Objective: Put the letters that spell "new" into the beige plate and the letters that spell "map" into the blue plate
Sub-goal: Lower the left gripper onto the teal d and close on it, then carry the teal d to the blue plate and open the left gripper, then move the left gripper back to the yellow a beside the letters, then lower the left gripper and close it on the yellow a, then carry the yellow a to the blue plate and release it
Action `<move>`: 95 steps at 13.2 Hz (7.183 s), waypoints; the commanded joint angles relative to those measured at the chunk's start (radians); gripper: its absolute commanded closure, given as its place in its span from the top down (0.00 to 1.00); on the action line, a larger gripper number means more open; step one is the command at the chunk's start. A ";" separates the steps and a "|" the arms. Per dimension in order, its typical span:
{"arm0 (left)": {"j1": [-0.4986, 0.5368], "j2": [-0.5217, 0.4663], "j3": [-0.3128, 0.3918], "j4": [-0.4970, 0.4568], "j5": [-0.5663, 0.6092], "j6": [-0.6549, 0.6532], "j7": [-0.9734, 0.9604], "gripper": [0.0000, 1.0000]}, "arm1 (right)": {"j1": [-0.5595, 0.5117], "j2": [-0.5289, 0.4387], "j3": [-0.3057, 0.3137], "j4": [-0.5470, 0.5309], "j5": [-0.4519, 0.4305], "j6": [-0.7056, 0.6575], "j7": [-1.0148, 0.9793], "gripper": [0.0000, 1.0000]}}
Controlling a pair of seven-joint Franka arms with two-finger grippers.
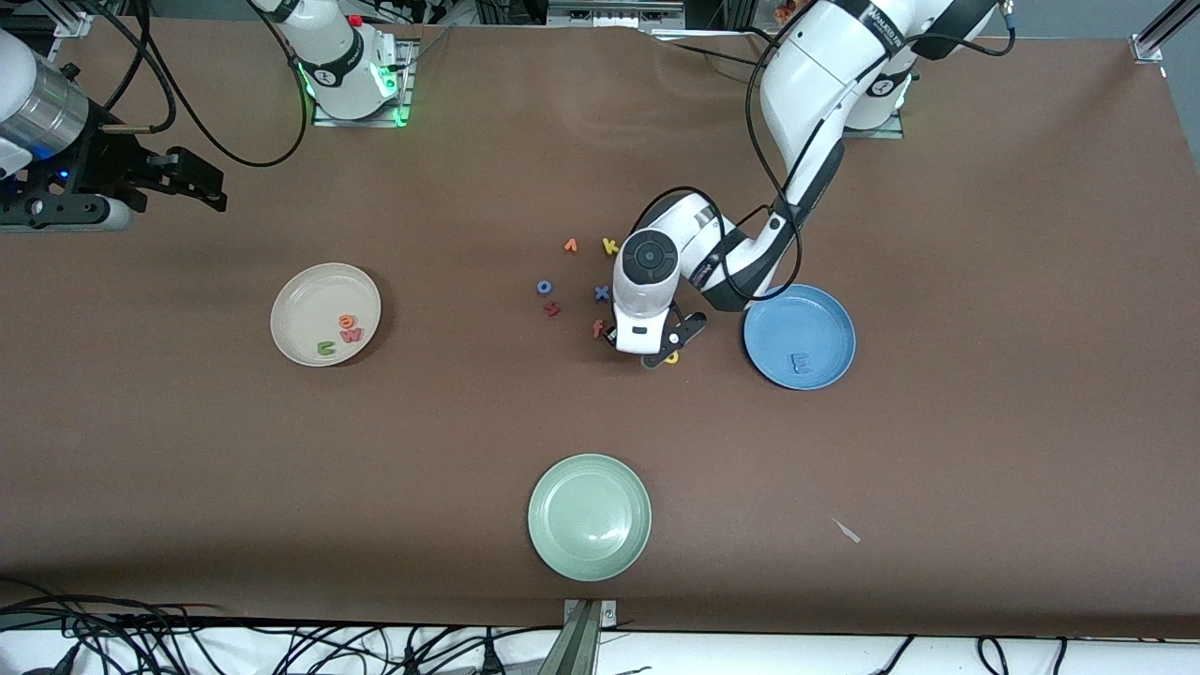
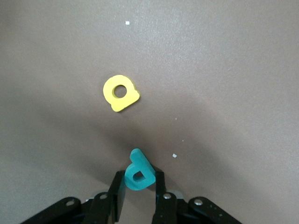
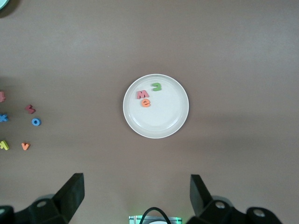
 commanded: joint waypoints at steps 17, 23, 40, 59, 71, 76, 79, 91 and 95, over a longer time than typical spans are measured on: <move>0.370 -0.261 -0.062 -0.178 0.059 -0.202 0.507 0.00 | -0.011 -0.015 0.009 -0.013 -0.011 0.003 0.009 1.00; 0.435 -0.282 -0.063 -0.302 0.094 -0.070 0.661 0.00 | -0.011 -0.015 0.009 -0.013 -0.013 0.004 0.007 1.00; 0.403 -0.259 -0.108 -0.168 0.077 -0.090 0.646 1.00 | -0.011 -0.012 0.009 -0.002 -0.014 0.003 0.007 1.00; 0.200 0.017 -0.047 0.153 0.025 -0.128 0.238 1.00 | -0.011 -0.012 0.012 -0.001 -0.013 0.001 0.007 1.00; 0.142 0.032 -0.034 0.026 0.013 -0.030 0.094 0.75 | -0.008 -0.010 0.012 0.007 -0.010 0.000 0.011 1.00; 0.149 0.022 -0.036 -0.011 0.014 0.021 0.084 0.51 | -0.008 -0.009 0.012 0.010 -0.010 0.000 0.009 1.00; 0.148 0.017 -0.036 -0.011 0.014 0.014 0.084 0.29 | -0.008 -0.009 0.012 0.010 -0.010 0.000 0.009 1.00; 0.258 -0.148 -0.026 0.003 0.031 -0.261 0.444 0.13 | -0.008 -0.009 0.012 0.010 -0.010 0.000 0.009 1.00; 0.362 -0.225 -0.025 -0.032 0.034 -0.346 0.682 0.14 | -0.008 -0.009 0.011 0.010 -0.011 0.000 0.009 1.00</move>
